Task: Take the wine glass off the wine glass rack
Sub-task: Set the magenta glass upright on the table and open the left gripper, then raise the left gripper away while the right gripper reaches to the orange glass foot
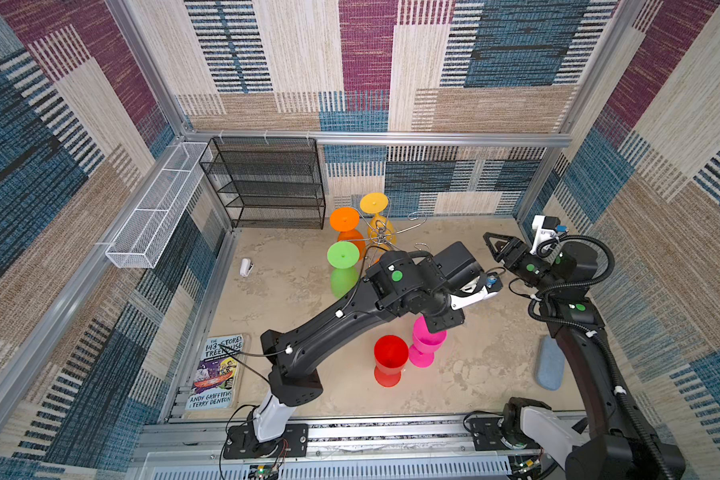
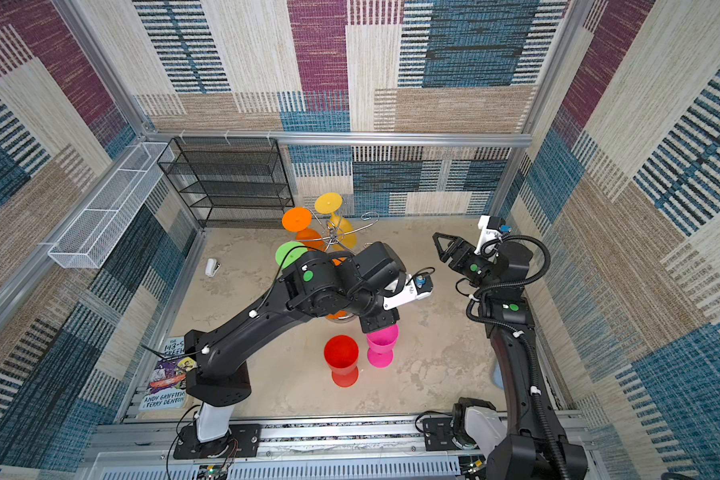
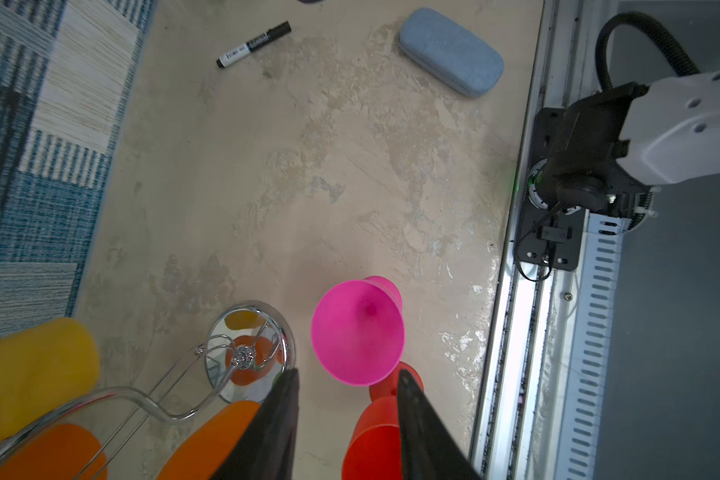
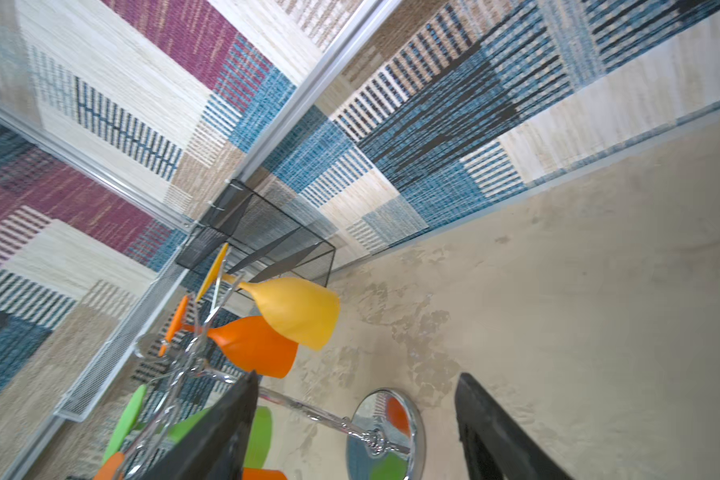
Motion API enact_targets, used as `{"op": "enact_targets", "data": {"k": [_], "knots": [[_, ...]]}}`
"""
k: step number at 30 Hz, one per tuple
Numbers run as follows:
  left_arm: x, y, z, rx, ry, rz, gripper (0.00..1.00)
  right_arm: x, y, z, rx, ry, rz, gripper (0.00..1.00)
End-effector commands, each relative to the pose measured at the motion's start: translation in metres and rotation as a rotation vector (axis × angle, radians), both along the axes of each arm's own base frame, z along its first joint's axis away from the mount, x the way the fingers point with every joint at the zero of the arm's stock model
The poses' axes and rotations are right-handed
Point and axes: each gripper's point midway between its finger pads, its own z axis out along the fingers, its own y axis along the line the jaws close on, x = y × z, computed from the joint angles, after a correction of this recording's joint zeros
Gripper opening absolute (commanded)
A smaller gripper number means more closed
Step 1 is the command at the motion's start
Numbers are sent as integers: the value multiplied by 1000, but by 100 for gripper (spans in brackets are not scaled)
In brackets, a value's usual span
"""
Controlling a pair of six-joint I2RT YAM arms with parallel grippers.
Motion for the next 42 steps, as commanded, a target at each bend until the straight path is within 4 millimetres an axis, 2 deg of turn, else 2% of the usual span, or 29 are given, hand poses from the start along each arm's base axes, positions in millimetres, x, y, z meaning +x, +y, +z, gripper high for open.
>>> {"op": "enact_targets", "data": {"k": [1,5,7,9,13,16,21,23,27,33,40,42], "knots": [[3,18,46,-108,-85,39,42,-22,27,35,81,-75,150,75],[2,50,108,-309,-191,101,42,-38,49,50,95,-68,221,74],[6,74,138,-435,-290,158,42,-48,66,54,122,-59,271,73],[8,102,156,-525,-360,214,48,-54,85,54,142,-39,319,70],[6,161,165,-567,-411,330,51,-63,125,44,151,24,430,67],[3,194,162,-586,-424,403,52,-68,142,36,151,59,475,63],[-7,232,149,-650,-404,470,52,-74,164,31,146,98,538,58],[-9,241,141,-657,-394,484,52,-77,172,33,150,98,562,57],[-10,245,128,-639,-376,497,53,-81,187,33,142,105,591,56],[-7,235,122,-607,-375,486,53,-84,198,18,136,138,602,55],[-6,226,119,-603,-367,471,53,-88,204,13,133,146,616,53],[-6,226,119,-605,-367,469,53,-88,207,13,134,145,625,50]]}}
